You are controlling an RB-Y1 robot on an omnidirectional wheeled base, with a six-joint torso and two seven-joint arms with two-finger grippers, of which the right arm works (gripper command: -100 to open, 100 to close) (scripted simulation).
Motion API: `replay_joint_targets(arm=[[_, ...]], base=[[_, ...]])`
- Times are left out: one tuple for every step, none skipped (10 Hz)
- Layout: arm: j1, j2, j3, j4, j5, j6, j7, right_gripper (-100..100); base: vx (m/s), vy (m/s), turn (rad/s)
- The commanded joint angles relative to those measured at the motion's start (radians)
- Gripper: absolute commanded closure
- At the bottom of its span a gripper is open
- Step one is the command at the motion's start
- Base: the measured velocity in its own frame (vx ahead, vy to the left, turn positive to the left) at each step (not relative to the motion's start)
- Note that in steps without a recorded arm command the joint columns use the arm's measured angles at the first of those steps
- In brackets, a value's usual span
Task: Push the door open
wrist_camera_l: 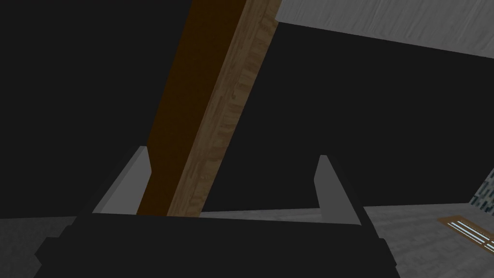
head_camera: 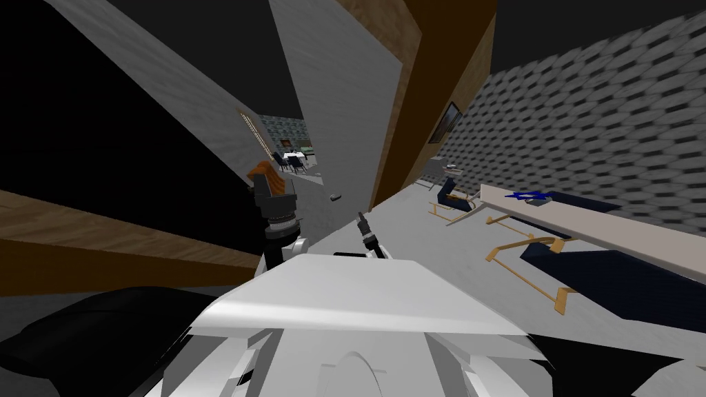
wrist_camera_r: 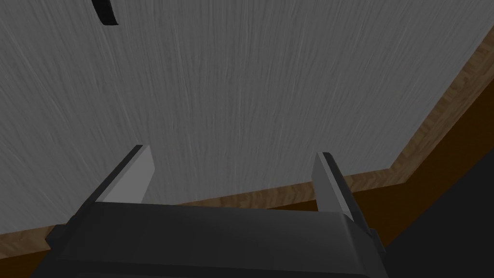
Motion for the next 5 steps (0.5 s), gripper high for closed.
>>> replay_joint_targets(arm=[[-0.015,-0.003,0.023,0.031,-0.002,0.003,-0.007,-100],[-0.022,-0.004,0.034,0.050,-0.002,0.001,-0.009,-100],[-0.029,-0.005,0.044,0.069,-0.003,-0.002,-0.011,-100],[-0.042,-0.006,0.066,0.107,-0.004,-0.007,-0.015,-100],[-0.055,-0.007,0.086,0.142,-0.005,-0.012,-0.019,-100]], base=[[0.126,0.087,-0.066],[0.129,0.078,-0.046],[0.101,0.048,-0.048],[0.119,0.062,-0.075],[0.144,0.087,-0.084]])
